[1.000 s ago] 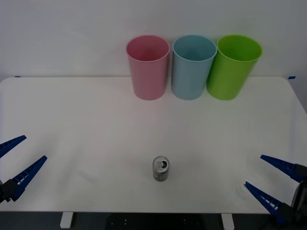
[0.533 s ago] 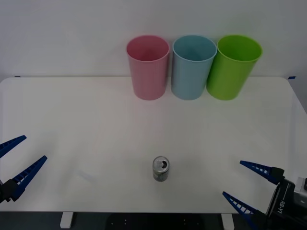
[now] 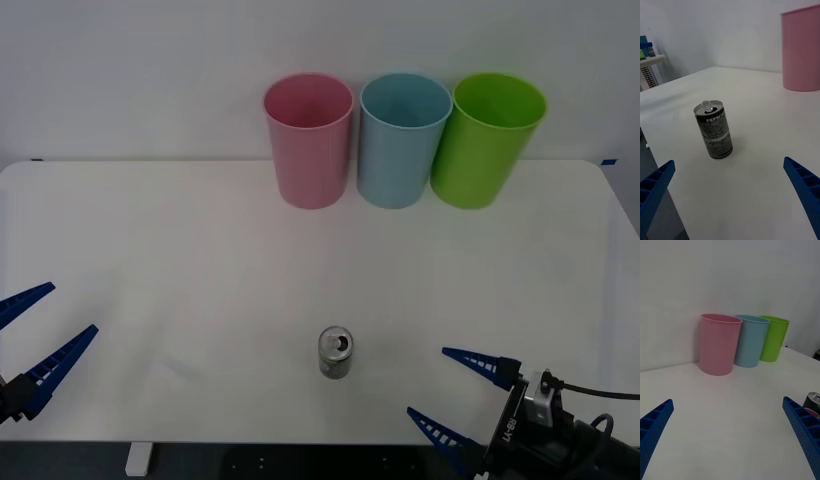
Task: Grasp the object on the table and drop it into the matching bin: aluminum can to the light blue bin, PET bottle to the pink bin.
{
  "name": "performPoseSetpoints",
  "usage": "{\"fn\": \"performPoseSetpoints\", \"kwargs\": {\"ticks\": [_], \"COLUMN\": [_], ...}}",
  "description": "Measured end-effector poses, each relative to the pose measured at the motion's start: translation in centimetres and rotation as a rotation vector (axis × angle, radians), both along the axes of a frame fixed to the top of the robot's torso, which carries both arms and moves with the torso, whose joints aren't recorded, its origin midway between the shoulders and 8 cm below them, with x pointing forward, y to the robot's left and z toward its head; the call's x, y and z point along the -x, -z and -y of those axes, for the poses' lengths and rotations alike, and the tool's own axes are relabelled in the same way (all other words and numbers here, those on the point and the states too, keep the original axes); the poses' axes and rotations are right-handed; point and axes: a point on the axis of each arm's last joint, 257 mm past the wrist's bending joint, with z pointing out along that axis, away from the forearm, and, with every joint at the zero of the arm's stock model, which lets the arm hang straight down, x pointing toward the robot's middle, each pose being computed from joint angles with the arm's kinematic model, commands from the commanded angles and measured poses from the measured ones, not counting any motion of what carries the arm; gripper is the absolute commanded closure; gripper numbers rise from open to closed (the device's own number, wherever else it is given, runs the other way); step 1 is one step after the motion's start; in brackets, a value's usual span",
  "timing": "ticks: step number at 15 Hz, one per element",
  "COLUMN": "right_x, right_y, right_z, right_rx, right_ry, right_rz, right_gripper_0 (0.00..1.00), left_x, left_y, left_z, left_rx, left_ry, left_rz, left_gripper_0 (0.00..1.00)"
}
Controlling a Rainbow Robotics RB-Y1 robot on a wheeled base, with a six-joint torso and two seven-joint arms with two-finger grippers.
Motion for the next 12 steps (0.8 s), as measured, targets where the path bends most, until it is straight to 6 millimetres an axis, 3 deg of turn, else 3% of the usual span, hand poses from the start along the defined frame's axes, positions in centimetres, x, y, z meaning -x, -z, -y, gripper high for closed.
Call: {"fn": "performPoseSetpoints", "kwargs": {"ticks": [12], "right_x": [-3.4], "right_y": [1.7], "right_z": [-6.3], "right_rx": [0.050], "right_ry": [0.058], "right_rz": [0.054], "right_gripper_0": [0.00], "left_x": [0.0], "left_y": [0.0], "left_z": [0.0], "left_rx": [0.000], "left_ry": [0.000], "left_rz": [0.000], "left_gripper_0": [0.00]}}
